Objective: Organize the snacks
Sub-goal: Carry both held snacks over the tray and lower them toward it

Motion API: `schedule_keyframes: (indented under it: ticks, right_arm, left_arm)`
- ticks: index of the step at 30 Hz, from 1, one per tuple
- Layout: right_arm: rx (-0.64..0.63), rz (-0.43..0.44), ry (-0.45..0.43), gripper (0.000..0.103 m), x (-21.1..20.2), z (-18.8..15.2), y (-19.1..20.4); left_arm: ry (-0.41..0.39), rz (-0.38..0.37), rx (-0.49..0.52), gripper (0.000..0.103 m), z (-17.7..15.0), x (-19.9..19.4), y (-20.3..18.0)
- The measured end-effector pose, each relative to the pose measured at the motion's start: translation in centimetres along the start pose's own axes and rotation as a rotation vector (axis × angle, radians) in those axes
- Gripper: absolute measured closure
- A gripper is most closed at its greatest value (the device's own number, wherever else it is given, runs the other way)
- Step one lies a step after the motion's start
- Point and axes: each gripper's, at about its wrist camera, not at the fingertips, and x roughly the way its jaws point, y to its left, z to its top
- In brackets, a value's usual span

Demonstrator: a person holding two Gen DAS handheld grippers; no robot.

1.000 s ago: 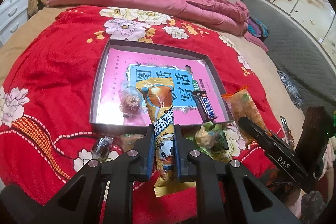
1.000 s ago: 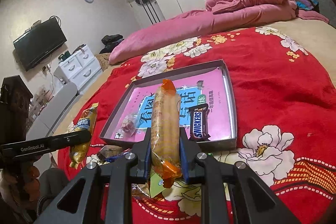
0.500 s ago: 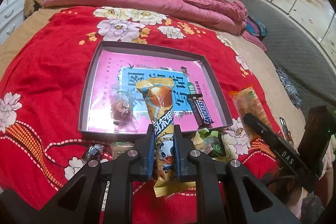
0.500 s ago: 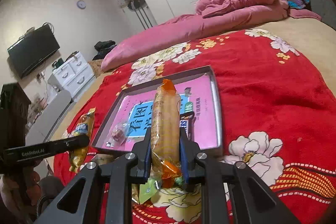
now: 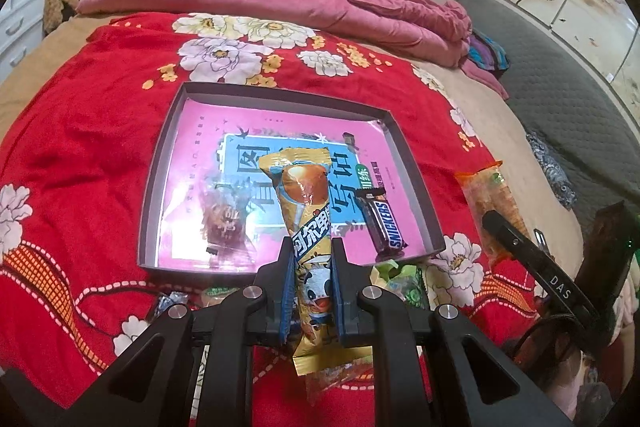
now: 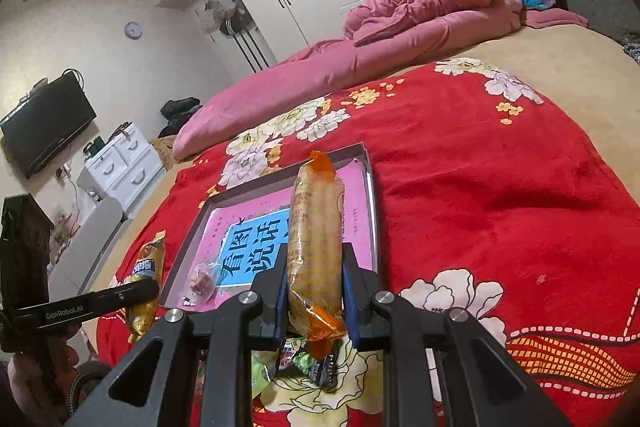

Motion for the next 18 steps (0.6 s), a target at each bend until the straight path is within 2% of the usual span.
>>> schedule_keyframes:
  ticks: [18]
  right_arm:
    - [-0.034, -0.014, -0.003, 0.080, 1.3, 0.7, 0.4]
  left_arm:
    - [0.000, 0.016, -0.010, 0.087, 1.3, 2.0, 0.3]
